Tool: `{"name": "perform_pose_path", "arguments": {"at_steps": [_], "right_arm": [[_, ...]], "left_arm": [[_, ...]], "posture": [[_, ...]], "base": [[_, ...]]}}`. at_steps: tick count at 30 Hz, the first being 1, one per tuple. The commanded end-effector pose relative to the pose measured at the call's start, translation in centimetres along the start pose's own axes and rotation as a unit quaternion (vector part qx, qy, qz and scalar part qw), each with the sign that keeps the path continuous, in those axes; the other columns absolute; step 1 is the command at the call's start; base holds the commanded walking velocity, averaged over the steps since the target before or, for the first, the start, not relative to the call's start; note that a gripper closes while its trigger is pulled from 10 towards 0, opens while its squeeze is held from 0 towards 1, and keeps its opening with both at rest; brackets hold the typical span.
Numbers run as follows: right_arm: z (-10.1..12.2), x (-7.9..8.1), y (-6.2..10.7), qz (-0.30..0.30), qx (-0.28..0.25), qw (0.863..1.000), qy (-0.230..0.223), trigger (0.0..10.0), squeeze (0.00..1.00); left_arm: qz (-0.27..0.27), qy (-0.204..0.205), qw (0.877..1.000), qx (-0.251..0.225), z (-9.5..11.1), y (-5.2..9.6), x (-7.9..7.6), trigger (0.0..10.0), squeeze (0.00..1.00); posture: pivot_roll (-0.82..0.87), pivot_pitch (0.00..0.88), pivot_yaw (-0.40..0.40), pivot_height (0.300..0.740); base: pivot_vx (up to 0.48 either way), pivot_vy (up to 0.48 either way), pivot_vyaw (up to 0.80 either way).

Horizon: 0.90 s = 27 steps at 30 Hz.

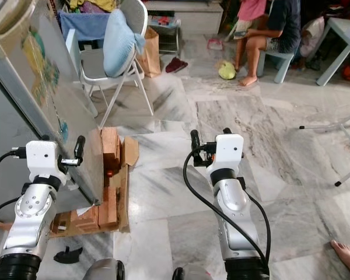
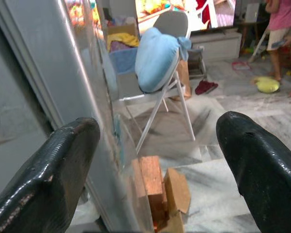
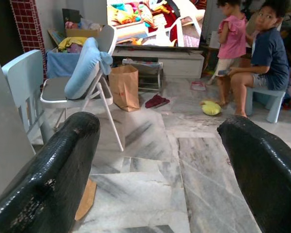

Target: Restocking fridge

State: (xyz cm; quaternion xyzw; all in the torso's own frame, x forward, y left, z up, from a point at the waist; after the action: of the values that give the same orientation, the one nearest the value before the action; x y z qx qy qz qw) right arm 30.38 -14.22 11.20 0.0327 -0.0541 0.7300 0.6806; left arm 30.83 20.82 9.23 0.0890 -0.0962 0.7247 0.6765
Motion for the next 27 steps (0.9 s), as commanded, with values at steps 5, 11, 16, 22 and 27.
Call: {"name": "perform_pose_path", "arguments": {"at_steps": [5,11,16,22,27], "right_arm": [[0.1,-0.3,-0.2,-0.003,-0.001,1.0,-0.001,10.0,0.0],[0.1,-0.2,-0.2,-0.002,0.0,1.0,-0.002,10.0,0.0],[0.3,-0.1,0.1,-0.003,-0.001,1.0,-0.003,10.0,0.0],[0.2,-0.7,0.8,-0.013,0.003,1.0,0.0,10.0,0.0],[0.3,-0.7,1.0,-0.014,0.002,1.0,-0.001,10.0,0.0]], "left_arm": [[0.006,-0.013,1.0,0.002,0.0,-0.8,0.6,10.0,0.0],[-0.001,-0.017,1.0,0.006,0.0,-1.9,0.3,10.0,0.0],[0.016,-0.039,0.999,0.015,0.0,-3.6,0.6,10.0,0.0],[0.061,-0.065,0.996,0.026,0.3,-5.2,2.2,10.0,0.0],[0.063,-0.056,0.996,0.02,0.8,-5.6,2.3,10.0,0.0]], "posture": [[-0.01,0.013,-0.041,0.74],[-0.01,0.015,-0.04,0.74],[-0.03,0.027,-0.034,0.74],[-0.05,0.04,-0.028,0.74],[-0.06,0.047,-0.024,0.74]], "base": [[0.0,0.0,0.0],[0.0,0.0,0.0],[0.0,0.0,0.0],[0.0,0.0,0.0],[0.0,0.0,0.0]]}}
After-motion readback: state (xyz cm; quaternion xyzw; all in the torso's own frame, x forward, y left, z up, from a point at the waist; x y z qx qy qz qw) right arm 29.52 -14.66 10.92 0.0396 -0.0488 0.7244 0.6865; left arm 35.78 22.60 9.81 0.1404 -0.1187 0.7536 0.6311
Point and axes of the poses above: a point about 5 cm out from each wrist's last joint towards the gripper, its own y axis pointing back from the gripper into the wrist, its own z axis along the axis of the wrist's last joint, x = y × z, the point moved 3 cm from there along -y, pointing out of the wrist towards the gripper, and after that the axes turned 6 degrees about -y, right-handed, at the moved point
